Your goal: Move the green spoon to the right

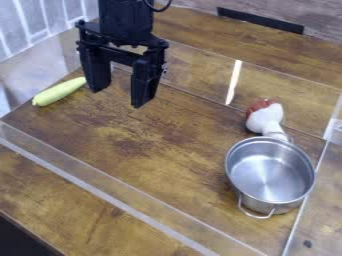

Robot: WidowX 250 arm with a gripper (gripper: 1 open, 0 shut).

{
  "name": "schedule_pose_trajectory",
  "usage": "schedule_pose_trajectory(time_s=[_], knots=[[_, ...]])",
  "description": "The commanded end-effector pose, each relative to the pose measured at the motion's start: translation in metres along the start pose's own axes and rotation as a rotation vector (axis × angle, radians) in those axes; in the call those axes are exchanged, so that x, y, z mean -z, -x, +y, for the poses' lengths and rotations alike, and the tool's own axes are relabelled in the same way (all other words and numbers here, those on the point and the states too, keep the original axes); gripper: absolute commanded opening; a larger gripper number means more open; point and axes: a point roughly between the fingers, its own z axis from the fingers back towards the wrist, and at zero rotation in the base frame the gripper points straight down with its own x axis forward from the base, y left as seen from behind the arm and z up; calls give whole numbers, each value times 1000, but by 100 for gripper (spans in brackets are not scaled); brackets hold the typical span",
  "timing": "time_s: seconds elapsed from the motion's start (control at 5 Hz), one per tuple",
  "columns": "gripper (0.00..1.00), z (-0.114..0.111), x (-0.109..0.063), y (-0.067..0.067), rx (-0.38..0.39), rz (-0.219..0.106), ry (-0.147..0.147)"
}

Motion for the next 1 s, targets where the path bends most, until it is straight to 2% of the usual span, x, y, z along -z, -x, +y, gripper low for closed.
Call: schedule_pose_trajectory(time_s=[0.0,0.4,0.6,0.8], knots=[[100,8,21,2,-45,15,-1],[100,101,25,-11,50,-84,-56],[100,119,13,-17,133,-150,-92],[100,116,6,-26,262,-199,-115]])
